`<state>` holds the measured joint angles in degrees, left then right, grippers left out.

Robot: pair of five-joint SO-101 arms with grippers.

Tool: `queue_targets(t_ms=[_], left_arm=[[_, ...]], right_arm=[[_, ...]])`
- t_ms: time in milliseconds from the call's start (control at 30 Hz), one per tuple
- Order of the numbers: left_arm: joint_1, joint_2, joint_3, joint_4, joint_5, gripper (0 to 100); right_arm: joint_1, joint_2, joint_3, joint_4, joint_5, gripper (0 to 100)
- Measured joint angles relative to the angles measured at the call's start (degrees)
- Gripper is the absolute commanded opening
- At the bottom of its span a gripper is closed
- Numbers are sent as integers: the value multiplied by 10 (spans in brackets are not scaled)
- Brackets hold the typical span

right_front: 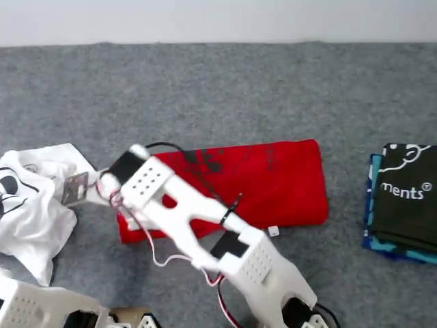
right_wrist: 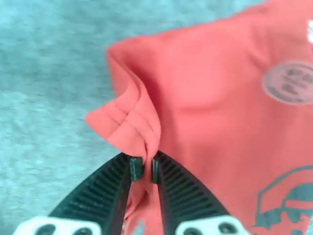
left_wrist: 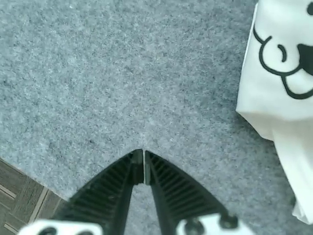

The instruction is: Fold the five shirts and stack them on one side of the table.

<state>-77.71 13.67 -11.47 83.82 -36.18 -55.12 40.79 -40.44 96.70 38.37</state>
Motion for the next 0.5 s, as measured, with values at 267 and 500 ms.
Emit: queue_targets(t_ms=[267, 500], left_arm=[[17, 0, 0, -2, 0, 14], [18, 0, 0, -2, 0, 14]], right_arm=[[60, 62, -47, -33, 9, 13], [90, 104, -145, -24, 10, 45]])
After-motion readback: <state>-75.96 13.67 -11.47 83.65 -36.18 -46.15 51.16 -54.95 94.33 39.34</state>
